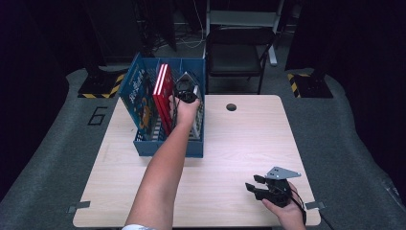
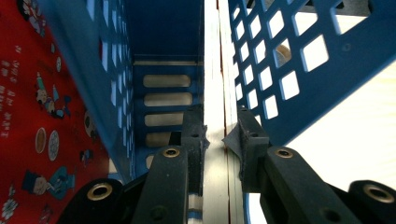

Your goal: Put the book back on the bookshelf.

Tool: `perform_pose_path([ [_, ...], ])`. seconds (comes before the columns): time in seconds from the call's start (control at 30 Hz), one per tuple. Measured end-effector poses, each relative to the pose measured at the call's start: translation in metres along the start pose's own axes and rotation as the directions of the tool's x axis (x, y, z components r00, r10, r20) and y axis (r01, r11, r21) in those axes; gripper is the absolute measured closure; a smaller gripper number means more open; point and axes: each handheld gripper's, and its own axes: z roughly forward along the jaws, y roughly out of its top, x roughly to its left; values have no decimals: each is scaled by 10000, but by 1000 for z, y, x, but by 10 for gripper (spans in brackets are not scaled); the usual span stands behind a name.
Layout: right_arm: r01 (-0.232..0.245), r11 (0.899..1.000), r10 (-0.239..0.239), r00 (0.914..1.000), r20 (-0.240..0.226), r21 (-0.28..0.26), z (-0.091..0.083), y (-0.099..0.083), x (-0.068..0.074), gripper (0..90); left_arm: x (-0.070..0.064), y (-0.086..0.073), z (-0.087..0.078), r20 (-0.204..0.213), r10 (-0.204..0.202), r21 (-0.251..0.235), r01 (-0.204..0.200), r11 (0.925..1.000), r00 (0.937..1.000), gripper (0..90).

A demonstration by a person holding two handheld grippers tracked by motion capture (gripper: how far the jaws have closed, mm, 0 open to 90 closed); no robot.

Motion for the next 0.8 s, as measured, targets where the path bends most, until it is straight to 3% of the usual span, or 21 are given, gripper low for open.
perform_pose_path([
  [0.53,173,9998,-173,9998,-71,79,1,0,2,501,0,-7,14,12,-405,-214,406,9989,9992,767],
  [0.8,175,9998,-174,9998,-33,93,2,0,2,500,1,-9,15,140,-378,-194,380,9991,9992,757],
])
